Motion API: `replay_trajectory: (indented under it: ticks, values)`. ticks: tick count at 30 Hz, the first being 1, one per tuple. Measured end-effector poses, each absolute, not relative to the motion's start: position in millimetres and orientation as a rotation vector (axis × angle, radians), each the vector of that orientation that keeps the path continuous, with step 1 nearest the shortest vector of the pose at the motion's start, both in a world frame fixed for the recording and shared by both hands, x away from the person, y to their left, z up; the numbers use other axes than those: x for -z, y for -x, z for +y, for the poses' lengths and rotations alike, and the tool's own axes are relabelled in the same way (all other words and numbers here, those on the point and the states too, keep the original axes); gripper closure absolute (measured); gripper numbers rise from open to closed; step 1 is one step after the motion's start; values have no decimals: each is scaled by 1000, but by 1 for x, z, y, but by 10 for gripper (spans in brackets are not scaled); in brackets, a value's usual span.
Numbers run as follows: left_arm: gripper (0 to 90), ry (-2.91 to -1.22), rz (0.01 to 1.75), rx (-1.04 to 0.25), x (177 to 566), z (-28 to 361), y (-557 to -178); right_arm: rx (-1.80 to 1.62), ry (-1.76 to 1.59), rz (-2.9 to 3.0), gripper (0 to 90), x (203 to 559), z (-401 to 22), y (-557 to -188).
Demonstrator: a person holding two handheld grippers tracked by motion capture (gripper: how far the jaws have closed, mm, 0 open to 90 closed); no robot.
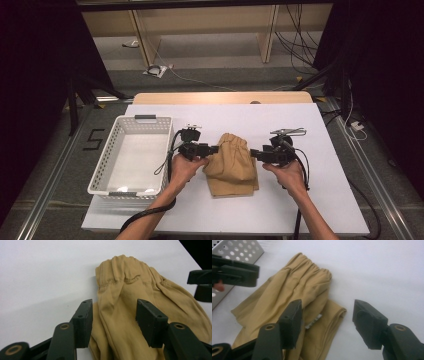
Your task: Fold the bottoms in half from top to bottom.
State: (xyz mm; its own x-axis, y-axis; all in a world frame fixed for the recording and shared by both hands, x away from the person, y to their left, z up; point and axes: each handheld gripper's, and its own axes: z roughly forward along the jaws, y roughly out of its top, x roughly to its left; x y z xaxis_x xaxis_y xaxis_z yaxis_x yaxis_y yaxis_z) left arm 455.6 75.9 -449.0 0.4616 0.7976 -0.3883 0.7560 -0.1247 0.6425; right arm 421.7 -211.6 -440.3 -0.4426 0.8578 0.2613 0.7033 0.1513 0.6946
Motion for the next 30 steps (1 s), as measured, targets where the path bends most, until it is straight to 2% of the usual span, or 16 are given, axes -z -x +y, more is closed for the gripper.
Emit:
replay_trajectory:
  ticks: [6, 15, 23, 30]
  values:
    - [496, -1909, 1337, -68, 455, 70, -464, -1177, -1521, 2246, 409, 440, -208, -421]
    - [590, -1910, 1371, -50, 464, 69, -472, -1205, -1509, 2254, 407, 440, -207, -423]
    - [695, -1931, 1329, -28, 462, 62, -471, -1209, -1520, 2265, 408, 438, -200, -429]
    - [865, -1950, 1279, -39, 459, 59, -468, -1194, -1562, 2324, 407, 445, -186, -442]
